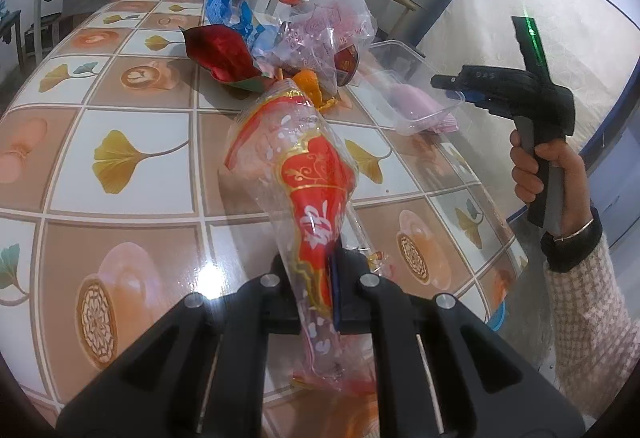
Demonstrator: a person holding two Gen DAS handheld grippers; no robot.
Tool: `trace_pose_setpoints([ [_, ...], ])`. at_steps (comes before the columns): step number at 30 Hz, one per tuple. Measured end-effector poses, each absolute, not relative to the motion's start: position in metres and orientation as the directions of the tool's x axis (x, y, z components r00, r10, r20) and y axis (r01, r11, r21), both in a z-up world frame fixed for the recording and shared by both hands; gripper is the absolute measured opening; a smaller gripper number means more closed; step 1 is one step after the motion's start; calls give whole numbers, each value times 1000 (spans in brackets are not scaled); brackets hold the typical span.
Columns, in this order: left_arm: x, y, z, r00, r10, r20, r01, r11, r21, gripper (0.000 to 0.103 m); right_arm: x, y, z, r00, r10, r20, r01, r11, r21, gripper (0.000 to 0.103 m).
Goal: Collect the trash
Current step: 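Grasp the rim of the clear plastic container with the right tool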
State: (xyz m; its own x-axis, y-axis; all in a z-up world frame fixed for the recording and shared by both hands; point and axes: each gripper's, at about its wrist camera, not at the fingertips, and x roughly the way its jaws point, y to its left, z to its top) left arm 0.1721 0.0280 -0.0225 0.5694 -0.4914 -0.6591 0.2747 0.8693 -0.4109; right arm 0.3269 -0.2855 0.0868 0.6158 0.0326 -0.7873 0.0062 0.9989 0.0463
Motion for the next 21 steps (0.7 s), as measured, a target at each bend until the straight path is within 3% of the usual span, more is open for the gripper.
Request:
trace_pose_setpoints([
  [4, 172, 27, -23, 567, -494, -660, 278, 868, -411, 8, 325, -286, 83, 611, 13, -791, 23, 999, 34, 8],
  [21, 169, 27, -20, 582, -493, -647, 284, 868, -406, 8, 260, -296, 108, 648, 72, -758, 18, 994, 110, 7],
])
